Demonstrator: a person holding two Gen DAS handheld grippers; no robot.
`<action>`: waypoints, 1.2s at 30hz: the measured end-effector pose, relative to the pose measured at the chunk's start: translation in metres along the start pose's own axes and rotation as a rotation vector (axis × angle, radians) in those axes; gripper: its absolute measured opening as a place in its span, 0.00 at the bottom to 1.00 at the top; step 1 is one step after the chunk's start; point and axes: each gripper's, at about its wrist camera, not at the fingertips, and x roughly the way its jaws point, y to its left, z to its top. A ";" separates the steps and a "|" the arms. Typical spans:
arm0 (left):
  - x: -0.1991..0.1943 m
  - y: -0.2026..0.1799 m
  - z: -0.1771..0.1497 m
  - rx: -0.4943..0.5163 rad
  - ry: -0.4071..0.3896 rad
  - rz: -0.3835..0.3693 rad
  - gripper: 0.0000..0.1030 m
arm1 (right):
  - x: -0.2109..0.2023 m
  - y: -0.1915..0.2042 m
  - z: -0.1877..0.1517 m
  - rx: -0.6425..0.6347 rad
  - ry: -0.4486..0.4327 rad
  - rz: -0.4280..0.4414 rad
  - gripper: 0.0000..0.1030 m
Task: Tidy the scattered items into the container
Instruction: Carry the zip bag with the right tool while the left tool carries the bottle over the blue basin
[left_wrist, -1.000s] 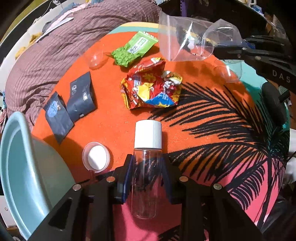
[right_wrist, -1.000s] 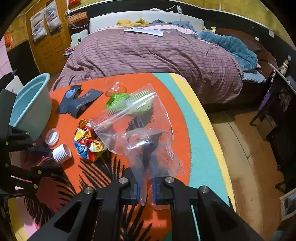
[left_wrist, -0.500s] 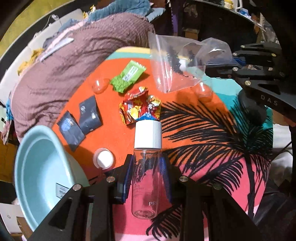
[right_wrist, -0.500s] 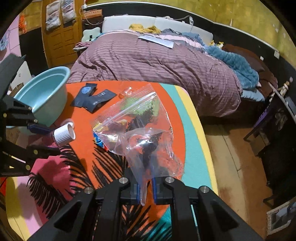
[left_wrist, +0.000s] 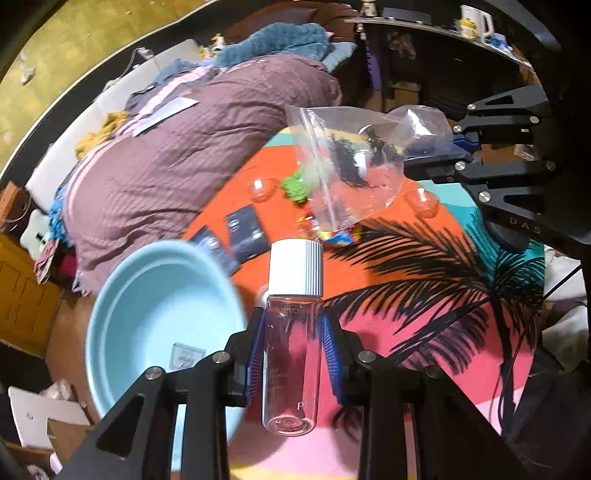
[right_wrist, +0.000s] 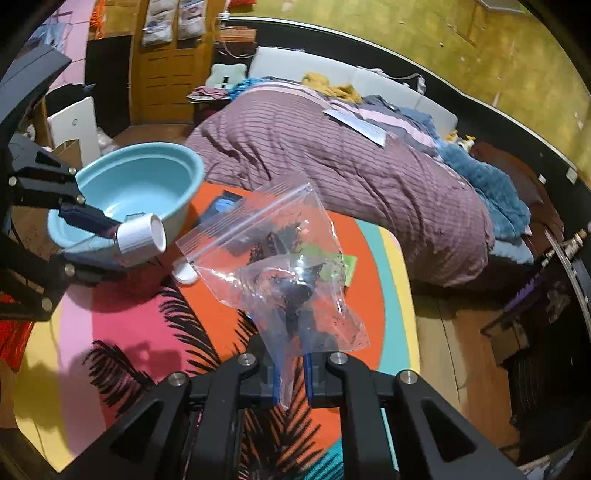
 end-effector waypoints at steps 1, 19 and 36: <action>-0.001 0.004 -0.003 -0.008 0.002 0.008 0.32 | 0.000 0.004 0.003 -0.010 -0.002 0.002 0.08; -0.028 0.074 -0.057 -0.165 0.045 0.143 0.32 | 0.015 0.070 0.060 -0.181 -0.051 0.087 0.08; -0.015 0.133 -0.092 -0.271 0.086 0.172 0.32 | 0.059 0.139 0.109 -0.283 -0.040 0.166 0.08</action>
